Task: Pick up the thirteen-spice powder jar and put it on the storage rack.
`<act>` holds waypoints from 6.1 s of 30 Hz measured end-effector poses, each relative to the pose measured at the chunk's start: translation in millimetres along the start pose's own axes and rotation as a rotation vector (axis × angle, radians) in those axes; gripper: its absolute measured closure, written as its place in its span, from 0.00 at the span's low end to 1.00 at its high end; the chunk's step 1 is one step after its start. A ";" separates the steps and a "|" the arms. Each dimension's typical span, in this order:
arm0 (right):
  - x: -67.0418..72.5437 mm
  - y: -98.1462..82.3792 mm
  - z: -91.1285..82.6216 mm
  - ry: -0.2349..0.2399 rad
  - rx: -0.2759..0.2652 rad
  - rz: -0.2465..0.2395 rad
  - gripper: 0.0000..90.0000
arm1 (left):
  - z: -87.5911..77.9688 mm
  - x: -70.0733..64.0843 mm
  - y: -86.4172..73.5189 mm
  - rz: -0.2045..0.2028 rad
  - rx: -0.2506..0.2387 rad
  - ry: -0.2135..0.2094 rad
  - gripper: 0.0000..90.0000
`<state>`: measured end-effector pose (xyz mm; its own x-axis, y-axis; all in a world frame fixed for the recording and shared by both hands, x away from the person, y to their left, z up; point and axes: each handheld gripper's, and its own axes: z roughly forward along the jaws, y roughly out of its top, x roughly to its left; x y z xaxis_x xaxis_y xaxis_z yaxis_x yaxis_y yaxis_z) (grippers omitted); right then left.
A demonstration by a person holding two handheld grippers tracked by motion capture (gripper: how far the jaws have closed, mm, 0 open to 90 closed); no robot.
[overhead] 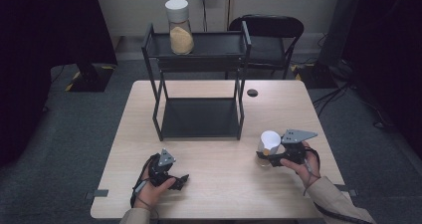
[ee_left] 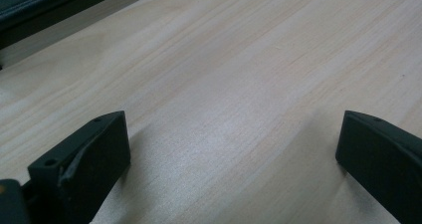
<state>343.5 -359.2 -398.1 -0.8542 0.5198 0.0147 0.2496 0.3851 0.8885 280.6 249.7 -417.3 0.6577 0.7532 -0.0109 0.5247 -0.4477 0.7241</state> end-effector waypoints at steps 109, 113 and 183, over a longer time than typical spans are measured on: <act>2.0 287.6 42.5 0.072 0.050 -0.075 0.34 | -0.4 1.8 -0.2 0.006 0.000 -0.007 0.00; 1.5 297.1 38.4 0.071 0.046 -0.077 0.34 | -0.4 1.9 -0.2 0.007 0.001 -0.007 0.00; -19.5 389.8 51.5 -0.084 -0.020 -0.019 0.34 | -0.5 3.0 -0.5 0.010 0.000 -0.012 0.00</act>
<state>481.0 -179.9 -75.6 -0.8174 0.5747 -0.0400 0.2240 0.3810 0.8970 282.1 252.4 -417.3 0.6693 0.7429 -0.0118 0.5180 -0.4552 0.7242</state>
